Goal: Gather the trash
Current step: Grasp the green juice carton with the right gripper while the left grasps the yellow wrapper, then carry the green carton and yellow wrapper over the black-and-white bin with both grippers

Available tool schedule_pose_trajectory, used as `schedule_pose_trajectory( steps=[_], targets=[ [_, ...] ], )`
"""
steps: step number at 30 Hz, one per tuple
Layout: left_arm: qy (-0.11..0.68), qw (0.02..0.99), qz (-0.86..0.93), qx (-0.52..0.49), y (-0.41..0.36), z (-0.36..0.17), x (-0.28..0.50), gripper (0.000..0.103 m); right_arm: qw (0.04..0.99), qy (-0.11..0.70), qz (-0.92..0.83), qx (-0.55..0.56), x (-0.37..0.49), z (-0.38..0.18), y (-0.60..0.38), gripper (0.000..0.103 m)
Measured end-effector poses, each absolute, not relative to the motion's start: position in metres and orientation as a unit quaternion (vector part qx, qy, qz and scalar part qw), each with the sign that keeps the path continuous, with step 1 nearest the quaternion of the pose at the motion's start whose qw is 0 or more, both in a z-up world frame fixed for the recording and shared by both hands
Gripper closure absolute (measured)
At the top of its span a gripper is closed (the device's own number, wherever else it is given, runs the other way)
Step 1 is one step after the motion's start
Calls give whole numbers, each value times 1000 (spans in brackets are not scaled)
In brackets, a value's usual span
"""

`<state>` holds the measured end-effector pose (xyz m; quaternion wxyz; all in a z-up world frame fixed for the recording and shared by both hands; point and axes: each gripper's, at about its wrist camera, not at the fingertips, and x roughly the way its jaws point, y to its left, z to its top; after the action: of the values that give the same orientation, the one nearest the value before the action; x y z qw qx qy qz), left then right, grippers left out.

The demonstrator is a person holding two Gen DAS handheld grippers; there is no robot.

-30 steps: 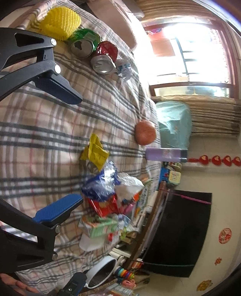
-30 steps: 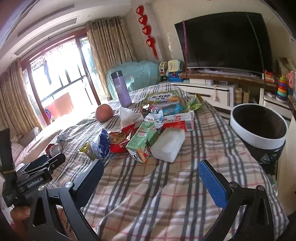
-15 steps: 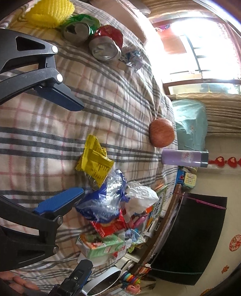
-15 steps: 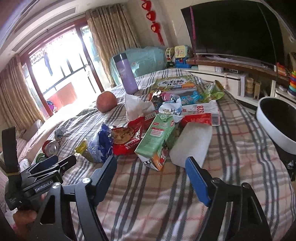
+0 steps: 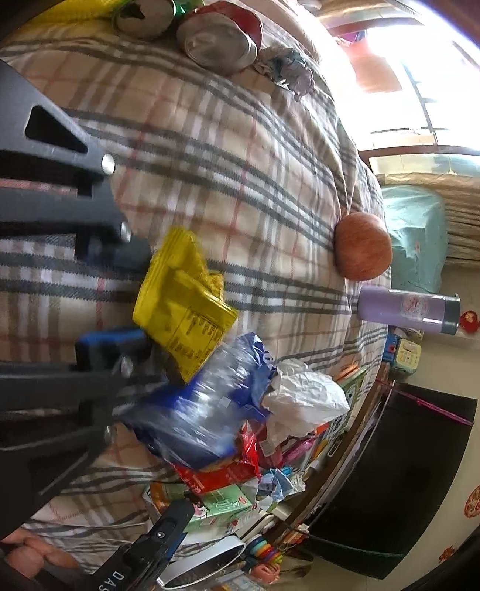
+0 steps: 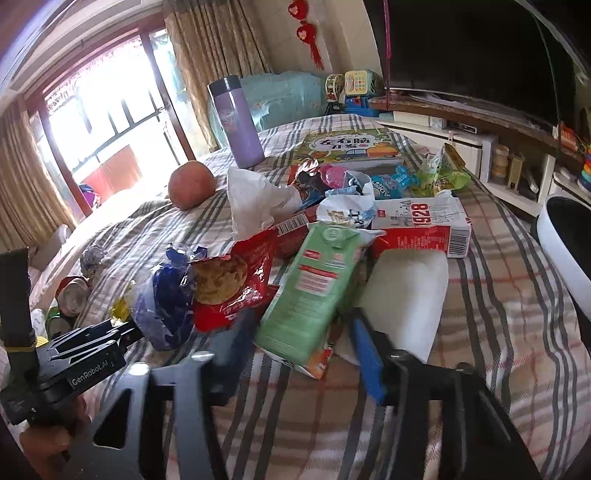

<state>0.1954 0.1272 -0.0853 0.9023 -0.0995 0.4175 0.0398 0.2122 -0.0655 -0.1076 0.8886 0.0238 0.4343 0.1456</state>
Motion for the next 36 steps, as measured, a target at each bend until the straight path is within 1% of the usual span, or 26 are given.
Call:
schedule_pose_trajectory(
  steps=[1, 3, 5, 11, 21, 25, 26, 28, 30, 31, 32, 33, 36],
  targets=[
    [414, 904, 39, -98, 127, -84, 195, 88, 888, 436, 145, 22, 213, -109, -66, 61],
    [406, 908, 39, -98, 127, -81, 191, 94, 888, 434, 150, 22, 213, -108, -67, 62],
    [400, 910, 34, -101, 125, -79, 187, 97, 889, 432, 153, 26, 211, -107, -70, 63],
    [382, 918, 15, -101, 112, -66, 169, 99, 893, 419, 161, 46, 201, -94, -87, 66],
    [336, 938, -10, -83, 86, -29, 136, 101, 906, 383, 165, 71, 180, -61, -116, 66],
    [340, 937, -4, -74, 84, -29, 135, 101, 909, 377, 161, 78, 176, -56, -129, 66],
    [343, 936, -1, -77, 87, -30, 132, 98, 909, 376, 159, 79, 175, -56, -131, 66],
    [348, 934, 18, -74, 94, -34, 129, 84, 910, 374, 157, 82, 173, -54, -137, 66],
    [346, 935, 39, -69, 98, -35, 125, 51, 911, 373, 155, 83, 171, -53, -141, 66],
    [342, 936, 51, -67, 102, -37, 121, 48, 911, 373, 155, 84, 171, -53, -142, 66],
    [342, 936, 58, -65, 103, -38, 118, 48, 911, 372, 154, 84, 170, -53, -144, 66],
    [346, 934, 62, -63, 104, -41, 118, 45, 912, 372, 154, 84, 169, -53, -145, 66],
    [368, 925, 63, -70, 107, -54, 122, 43, 911, 374, 150, 85, 165, -54, -151, 66]
  ],
)
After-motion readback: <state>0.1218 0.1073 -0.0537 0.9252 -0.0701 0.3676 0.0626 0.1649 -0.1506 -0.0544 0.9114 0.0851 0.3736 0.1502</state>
